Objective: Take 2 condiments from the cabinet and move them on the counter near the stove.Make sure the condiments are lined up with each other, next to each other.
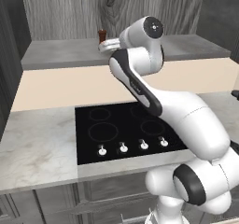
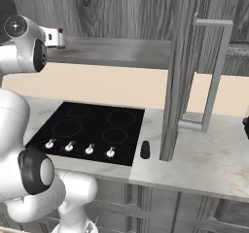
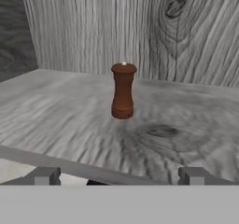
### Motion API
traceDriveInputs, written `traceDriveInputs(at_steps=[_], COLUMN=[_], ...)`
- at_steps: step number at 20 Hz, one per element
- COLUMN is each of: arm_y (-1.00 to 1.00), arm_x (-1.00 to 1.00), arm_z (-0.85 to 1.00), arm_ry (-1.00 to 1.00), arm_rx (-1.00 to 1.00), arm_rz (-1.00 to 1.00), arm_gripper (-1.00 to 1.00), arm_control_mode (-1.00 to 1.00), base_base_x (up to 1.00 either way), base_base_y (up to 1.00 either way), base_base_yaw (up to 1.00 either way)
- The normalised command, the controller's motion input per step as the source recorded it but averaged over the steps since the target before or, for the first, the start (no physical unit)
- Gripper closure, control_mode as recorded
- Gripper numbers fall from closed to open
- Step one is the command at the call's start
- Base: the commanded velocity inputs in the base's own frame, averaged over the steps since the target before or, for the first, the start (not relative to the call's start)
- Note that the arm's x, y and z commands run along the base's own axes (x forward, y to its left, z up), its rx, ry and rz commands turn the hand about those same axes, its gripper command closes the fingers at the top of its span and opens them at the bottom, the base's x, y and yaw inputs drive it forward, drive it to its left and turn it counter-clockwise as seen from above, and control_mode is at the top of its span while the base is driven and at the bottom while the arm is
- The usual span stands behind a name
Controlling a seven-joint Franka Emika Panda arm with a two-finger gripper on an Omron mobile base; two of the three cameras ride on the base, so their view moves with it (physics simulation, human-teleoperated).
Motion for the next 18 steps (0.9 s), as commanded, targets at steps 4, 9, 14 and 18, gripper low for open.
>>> traceDriveInputs(at_steps=[4, 9, 14, 18], arm_y=[0.06, 0.06, 0.01, 0.02], arm_x=[0.28, 0.18, 0.14, 0.14], arm_z=[0.0, 0.0, 0.0, 0.0], arm_ry=[0.0, 0.0, 0.0, 0.01], arm_rx=[0.0, 0.0, 0.0, 0.0], arm_rz=[0.0, 0.0, 0.0, 0.0], arm_gripper=[-1.0, -1.0, -1.0, -1.0], arm_control_mode=[-1.0, -1.0, -1.0, -1.0], base_base_x=[0.0, 0.0, 0.0, 0.0], base_base_y=[0.0, 0.0, 0.0, 0.0], base_base_yaw=[0.0, 0.0, 0.0, 0.0])
